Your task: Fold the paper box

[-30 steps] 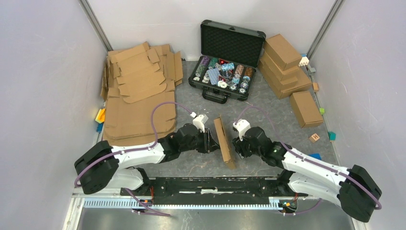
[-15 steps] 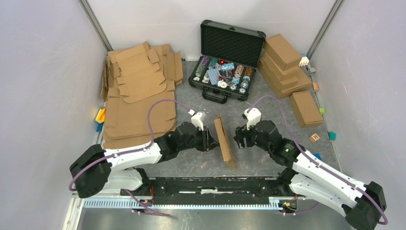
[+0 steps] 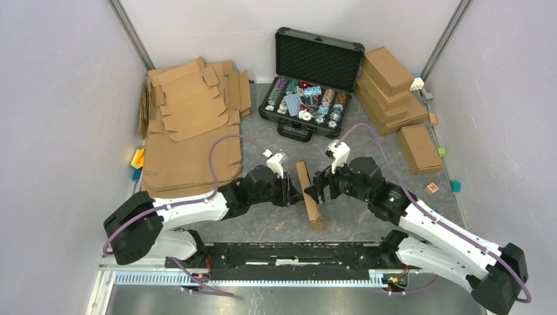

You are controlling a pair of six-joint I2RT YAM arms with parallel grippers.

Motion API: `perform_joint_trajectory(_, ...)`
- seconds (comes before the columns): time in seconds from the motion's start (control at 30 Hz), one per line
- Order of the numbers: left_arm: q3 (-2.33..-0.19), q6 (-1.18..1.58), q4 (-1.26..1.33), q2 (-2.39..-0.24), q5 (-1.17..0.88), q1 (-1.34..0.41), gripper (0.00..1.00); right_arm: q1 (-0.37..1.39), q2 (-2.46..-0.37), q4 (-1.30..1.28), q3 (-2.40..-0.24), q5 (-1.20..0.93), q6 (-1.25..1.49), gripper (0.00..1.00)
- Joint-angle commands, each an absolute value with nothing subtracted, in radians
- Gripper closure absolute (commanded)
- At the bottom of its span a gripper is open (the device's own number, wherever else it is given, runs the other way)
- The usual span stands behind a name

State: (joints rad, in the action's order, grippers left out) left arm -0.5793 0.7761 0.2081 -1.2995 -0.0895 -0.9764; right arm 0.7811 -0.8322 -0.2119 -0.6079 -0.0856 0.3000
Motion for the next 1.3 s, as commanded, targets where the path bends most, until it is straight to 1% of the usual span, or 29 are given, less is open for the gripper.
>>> perform_joint_trajectory(0.0,-0.618,0.747,0.29,-1.308,-0.123,-0.972,0.66,0.78,-0.894,-0.251,-0.693,-0.172,0.314,0.03)
perform_joint_trajectory(0.1,-0.617,0.753,0.33,-1.32,-0.147,-0.973,0.66,0.801,-0.9,-0.298,-0.712,-0.129,0.313,0.02)
perform_joint_trajectory(0.27,-0.632,0.758,0.366,-1.352,-0.174,-0.975,0.67,0.896,-0.932,-0.398,-0.755,0.028,0.313,0.02)
perform_joint_trajectory(0.37,-0.627,0.761,0.371,-1.35,-0.166,-0.975,0.67,0.941,-0.974,-0.468,-0.779,0.114,0.298,0.04)
perform_joint_trajectory(0.43,-0.623,0.76,0.37,-1.347,-0.162,-0.976,0.67,0.961,-0.995,-0.501,-0.783,0.152,0.294,0.08)
perform_joint_trajectory(0.5,-0.623,0.757,0.363,-1.343,-0.159,-0.976,0.67,0.97,-0.999,-0.507,-0.771,0.157,0.292,0.13)
perform_joint_trajectory(0.63,-0.626,0.74,0.325,-1.327,-0.138,-0.974,0.67,0.976,-0.991,-0.526,-0.761,0.169,0.282,0.36)
perform_joint_trajectory(0.73,-0.628,0.713,0.255,-1.281,-0.111,-0.957,0.66,0.977,-0.984,-0.564,-0.762,0.196,0.264,0.44)
perform_joint_trajectory(0.8,-0.62,0.697,0.219,-1.232,-0.113,-0.929,0.65,0.977,-0.964,-0.581,-0.76,0.2,0.249,0.52)
perform_joint_trajectory(0.97,-0.633,0.606,0.079,-1.092,-0.126,-0.834,0.58,0.977,-0.91,-0.576,-0.743,0.079,0.169,0.59)
perform_joint_trajectory(1.03,-0.642,0.566,0.041,-1.045,-0.146,-0.796,0.52,0.976,-0.901,-0.575,-0.737,0.048,0.15,0.6)
perform_joint_trajectory(1.17,-0.662,0.461,-0.051,-0.959,-0.119,-0.756,0.34,0.977,-0.911,-0.572,-0.732,0.026,0.135,0.62)
perform_joint_trajectory(1.27,-0.696,0.355,-0.097,-0.954,-0.073,-0.748,0.28,0.977,-0.927,-0.554,-0.73,0.006,0.123,0.63)
